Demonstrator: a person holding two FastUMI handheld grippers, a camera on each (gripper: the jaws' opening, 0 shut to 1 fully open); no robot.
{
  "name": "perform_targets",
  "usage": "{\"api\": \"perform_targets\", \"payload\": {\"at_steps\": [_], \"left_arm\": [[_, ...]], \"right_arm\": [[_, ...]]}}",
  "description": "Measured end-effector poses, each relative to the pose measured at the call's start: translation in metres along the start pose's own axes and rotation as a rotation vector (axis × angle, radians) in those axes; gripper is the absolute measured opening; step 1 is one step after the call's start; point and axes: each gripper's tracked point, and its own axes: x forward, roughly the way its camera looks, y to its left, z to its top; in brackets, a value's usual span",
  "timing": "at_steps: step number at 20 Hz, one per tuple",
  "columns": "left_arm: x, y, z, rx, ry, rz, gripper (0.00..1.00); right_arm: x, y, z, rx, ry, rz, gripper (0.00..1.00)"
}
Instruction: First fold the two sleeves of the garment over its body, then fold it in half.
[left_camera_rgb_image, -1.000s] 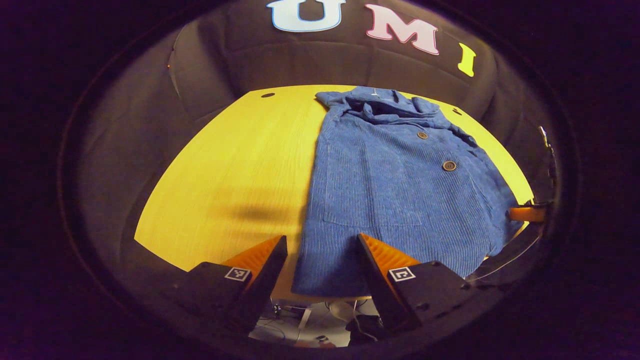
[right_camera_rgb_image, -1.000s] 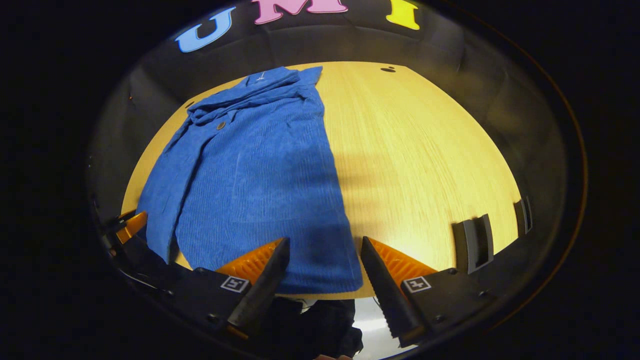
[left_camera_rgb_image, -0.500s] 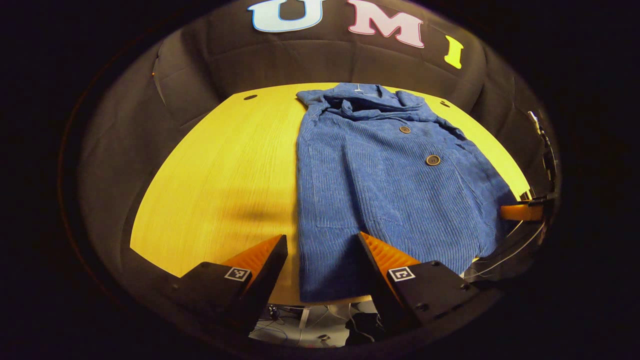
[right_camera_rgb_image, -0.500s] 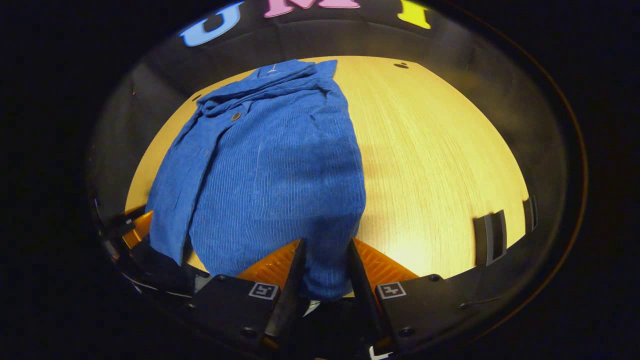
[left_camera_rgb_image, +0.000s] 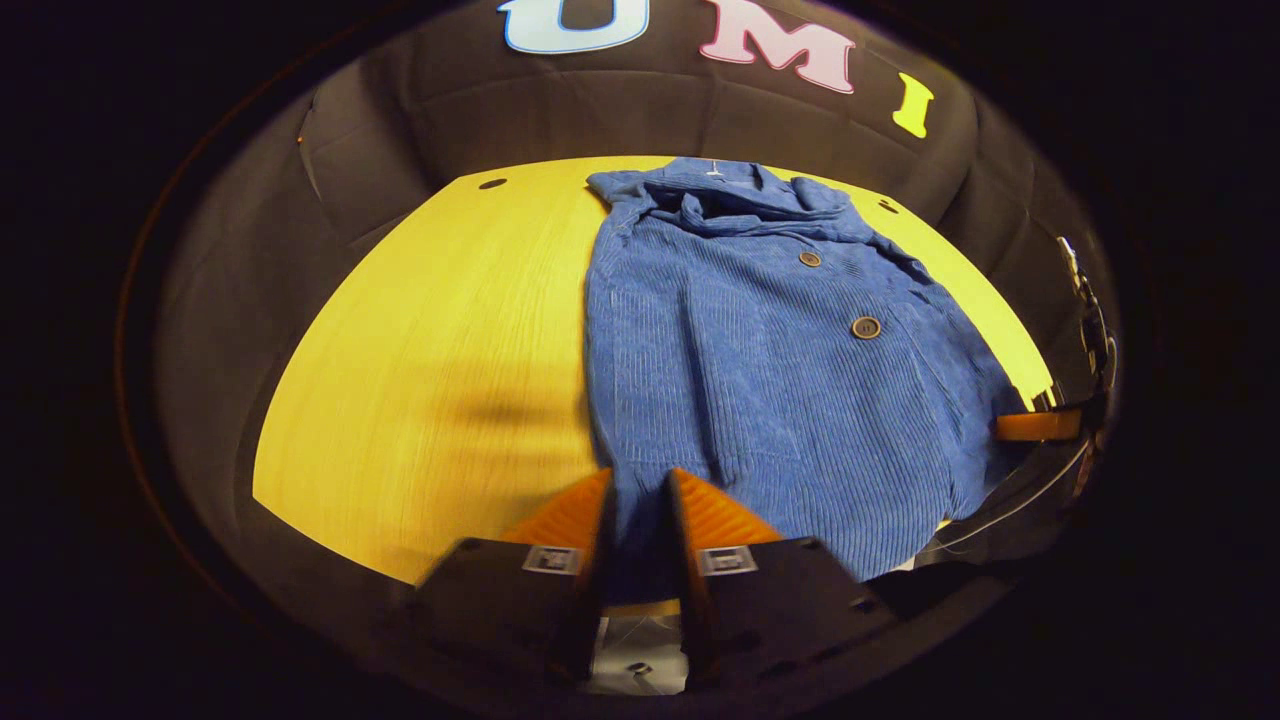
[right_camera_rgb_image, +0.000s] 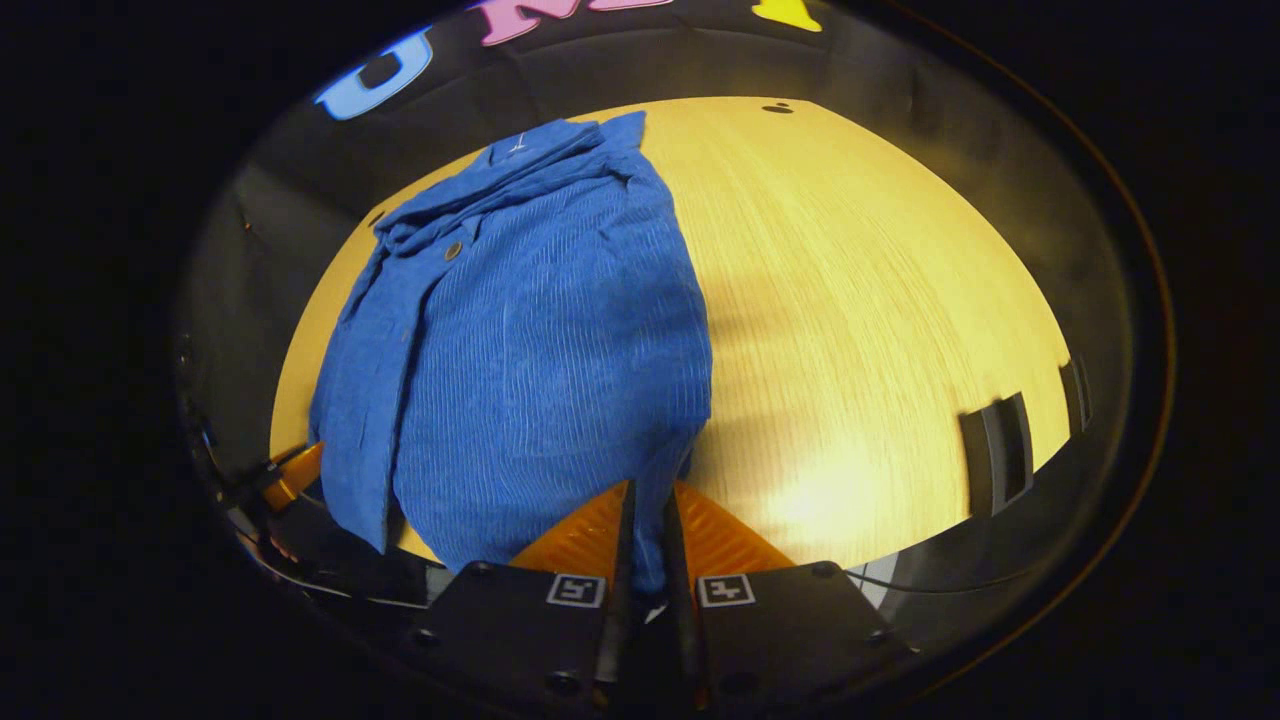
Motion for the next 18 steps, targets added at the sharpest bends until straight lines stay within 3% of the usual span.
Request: {"api": "perform_targets", "payload": {"at_steps": [1,2,3,4,5,8,14,18], "left_arm": [[-0.001,0.000,0.002,-0.026,0.012,-0.003,0.14],[0.000,-0.001,0.002,-0.052,0.038,-0.006,0.05],[-0.002,-0.003,0.004,-0.077,0.068,-0.016,0.02],[-0.004,-0.008,0.005,-0.100,0.102,-0.043,0.02],[-0.007,-0.011,0.007,-0.125,0.124,-0.061,0.02],[-0.022,-0.019,0.018,-0.147,0.144,-0.082,0.00],[-0.080,-0.034,0.060,-0.101,0.087,-0.074,0.00],[-0.109,-0.043,0.102,-0.024,0.070,-0.127,0.00]], "right_arm": [[0.002,0.002,0.004,-0.006,-0.003,0.011,0.12],[0.000,0.003,0.002,-0.003,0.013,0.019,0.20],[-0.001,0.004,0.005,-0.023,0.013,0.024,0.07],[0.002,0.004,0.005,-0.060,0.029,0.028,0.00],[0.002,0.005,0.006,-0.082,0.038,0.032,0.07],[-0.007,0.022,0.017,-0.057,0.043,0.111,0.07],[-0.051,0.060,0.057,-0.104,0.009,0.302,0.07],[-0.087,0.069,0.114,-0.066,-0.094,0.321,0.07]]}}
